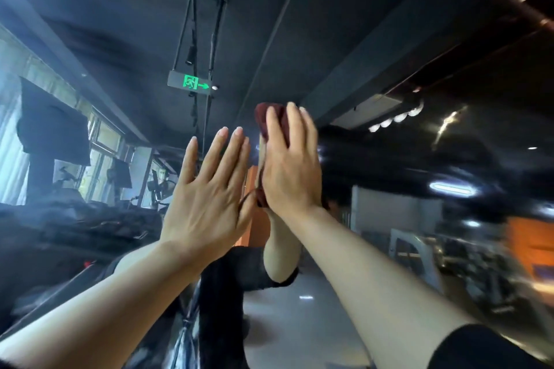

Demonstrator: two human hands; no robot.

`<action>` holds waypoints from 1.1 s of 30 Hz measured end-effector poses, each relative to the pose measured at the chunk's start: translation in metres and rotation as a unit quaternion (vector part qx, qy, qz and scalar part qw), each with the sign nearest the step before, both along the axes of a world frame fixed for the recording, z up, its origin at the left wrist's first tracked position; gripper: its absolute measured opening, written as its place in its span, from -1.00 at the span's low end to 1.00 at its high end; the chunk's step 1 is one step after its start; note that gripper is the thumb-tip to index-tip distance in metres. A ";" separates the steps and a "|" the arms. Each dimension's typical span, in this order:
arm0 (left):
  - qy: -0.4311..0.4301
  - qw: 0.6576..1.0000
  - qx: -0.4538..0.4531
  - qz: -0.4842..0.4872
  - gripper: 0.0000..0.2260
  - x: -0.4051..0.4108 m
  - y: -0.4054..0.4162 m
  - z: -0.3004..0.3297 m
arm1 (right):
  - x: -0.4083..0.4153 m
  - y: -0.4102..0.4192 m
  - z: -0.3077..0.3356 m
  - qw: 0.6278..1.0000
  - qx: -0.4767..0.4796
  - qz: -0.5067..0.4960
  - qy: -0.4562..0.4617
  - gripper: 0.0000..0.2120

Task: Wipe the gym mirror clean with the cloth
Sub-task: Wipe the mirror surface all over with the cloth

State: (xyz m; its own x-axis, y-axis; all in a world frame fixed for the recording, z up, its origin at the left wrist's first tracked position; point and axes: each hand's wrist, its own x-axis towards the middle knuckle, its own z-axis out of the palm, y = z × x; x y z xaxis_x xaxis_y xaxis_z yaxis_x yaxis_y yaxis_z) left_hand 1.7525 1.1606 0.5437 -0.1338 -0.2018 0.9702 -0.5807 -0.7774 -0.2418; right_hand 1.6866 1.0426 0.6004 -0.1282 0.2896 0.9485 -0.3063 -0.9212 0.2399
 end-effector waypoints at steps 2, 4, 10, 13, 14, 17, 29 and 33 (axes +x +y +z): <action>0.000 1.000 0.000 -0.006 -0.38 0.001 0.000 0.000 | -0.009 -0.010 0.007 0.998 -0.048 -0.004 0.050 -0.57; 0.005 1.000 0.004 -0.005 -0.37 0.001 0.001 -0.001 | -0.023 -0.036 0.012 0.996 -0.066 -0.014 0.060 -0.57; 0.025 1.000 0.006 0.004 -0.36 -0.002 -0.001 -0.002 | -0.040 -0.074 0.003 0.983 0.161 0.015 -0.084 -0.56; 0.028 0.999 0.011 0.010 -0.36 -0.002 -0.001 -0.002 | -0.024 -0.049 -0.016 0.986 0.144 0.026 -0.083 -0.55; 0.032 0.999 0.008 0.004 -0.36 -0.003 -0.001 -0.002 | -0.018 -0.043 -0.023 0.994 0.093 0.026 -0.055 -0.54; 0.055 0.998 -0.030 -0.029 -0.36 -0.024 -0.008 -0.005 | -0.021 -0.047 -0.021 0.999 -0.032 0.024 0.020 -0.50; 0.061 0.992 0.092 -0.053 -0.44 -0.106 -0.118 -0.031 | -0.109 -0.194 0.005 0.991 0.133 0.004 -0.021 -0.53; 0.051 0.993 0.087 -0.060 -0.42 -0.117 -0.138 -0.039 | -0.133 -0.234 -0.019 0.977 0.207 -0.001 -0.055 -0.48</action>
